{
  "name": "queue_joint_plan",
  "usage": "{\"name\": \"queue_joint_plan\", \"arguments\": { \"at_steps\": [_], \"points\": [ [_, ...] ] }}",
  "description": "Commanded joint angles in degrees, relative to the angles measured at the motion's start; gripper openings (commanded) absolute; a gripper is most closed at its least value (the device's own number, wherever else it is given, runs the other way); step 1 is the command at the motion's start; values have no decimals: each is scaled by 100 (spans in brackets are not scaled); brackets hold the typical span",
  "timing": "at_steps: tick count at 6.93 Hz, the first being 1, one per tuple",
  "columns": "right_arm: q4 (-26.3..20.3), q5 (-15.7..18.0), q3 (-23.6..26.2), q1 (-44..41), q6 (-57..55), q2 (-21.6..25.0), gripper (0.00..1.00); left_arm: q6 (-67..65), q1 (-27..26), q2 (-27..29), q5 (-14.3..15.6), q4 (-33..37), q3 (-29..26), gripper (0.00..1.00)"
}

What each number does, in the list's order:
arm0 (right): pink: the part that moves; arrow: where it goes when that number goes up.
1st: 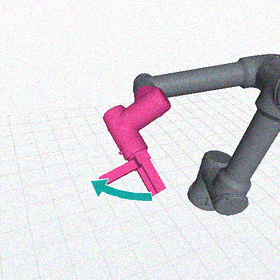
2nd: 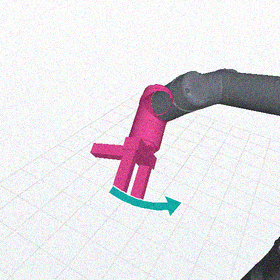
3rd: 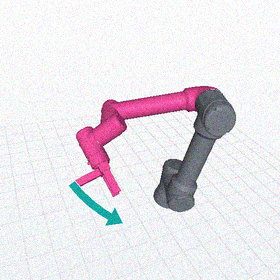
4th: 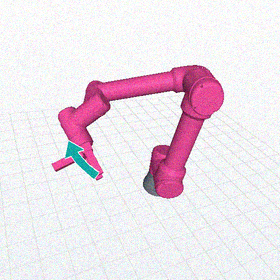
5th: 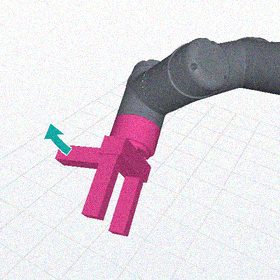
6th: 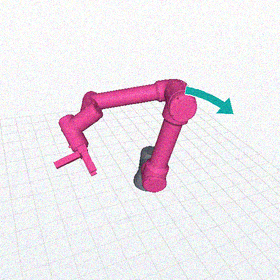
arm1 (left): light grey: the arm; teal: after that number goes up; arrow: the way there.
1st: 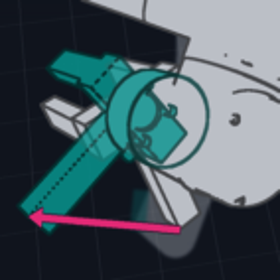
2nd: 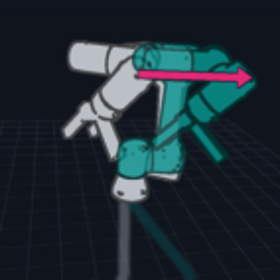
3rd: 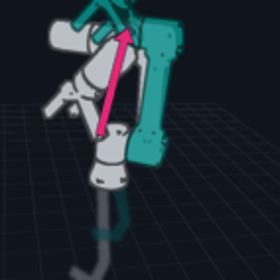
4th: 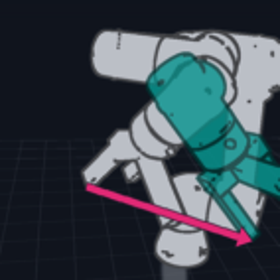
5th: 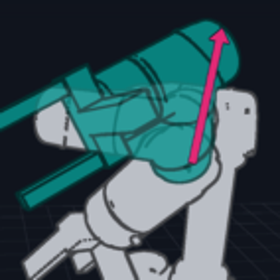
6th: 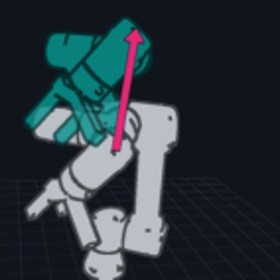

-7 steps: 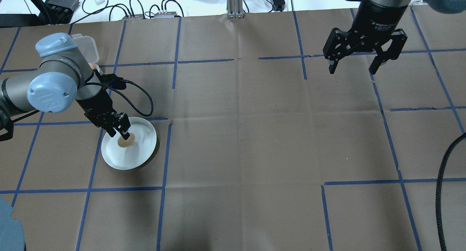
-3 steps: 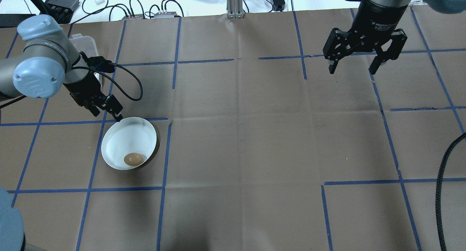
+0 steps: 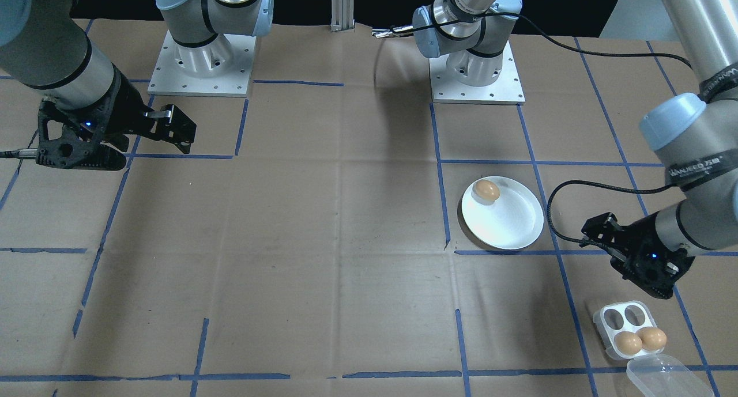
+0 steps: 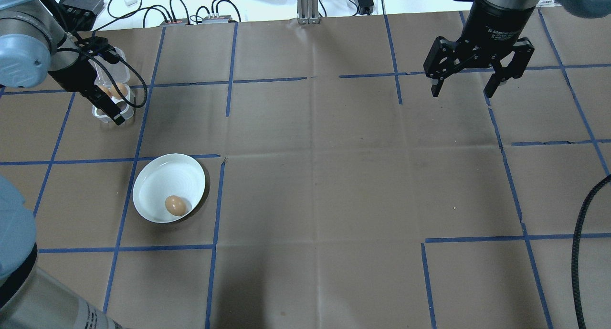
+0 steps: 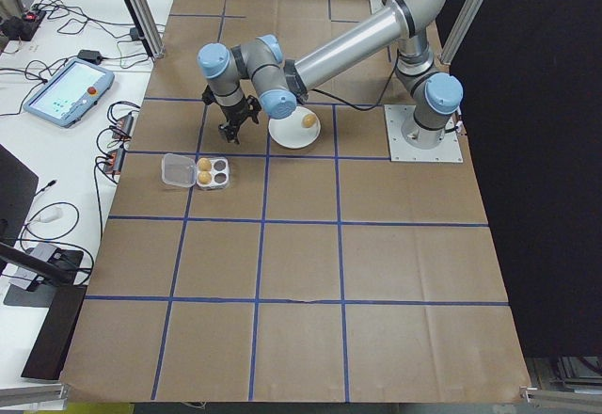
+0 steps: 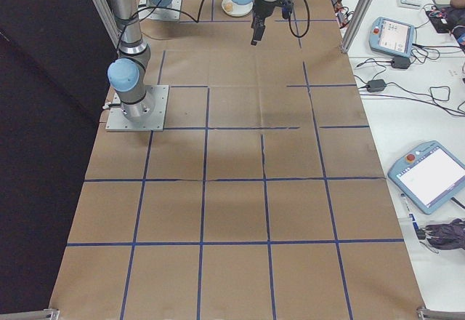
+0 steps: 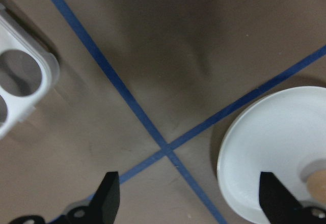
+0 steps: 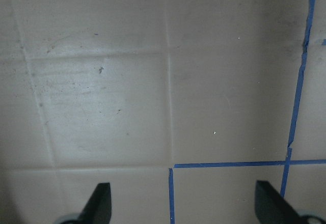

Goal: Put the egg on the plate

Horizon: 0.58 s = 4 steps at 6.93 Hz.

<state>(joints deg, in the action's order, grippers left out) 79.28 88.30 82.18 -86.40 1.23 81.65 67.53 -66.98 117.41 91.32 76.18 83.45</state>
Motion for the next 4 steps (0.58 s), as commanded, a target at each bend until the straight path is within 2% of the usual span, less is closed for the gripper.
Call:
{"name": "queue_joint_plan", "arguments": {
  "at_steps": [1, 2, 4],
  "points": [
    [0, -6, 0, 0, 0, 0, 100, 1774, 194, 570, 183, -155, -678, 99],
    [0, 3, 0, 0, 0, -8, 100, 2199, 203, 799, 245, -574, -924, 99],
    [0, 3, 0, 0, 0, 0, 100, 2414, 203, 1178, 308, -911, -1347, 99]
  ]
}}
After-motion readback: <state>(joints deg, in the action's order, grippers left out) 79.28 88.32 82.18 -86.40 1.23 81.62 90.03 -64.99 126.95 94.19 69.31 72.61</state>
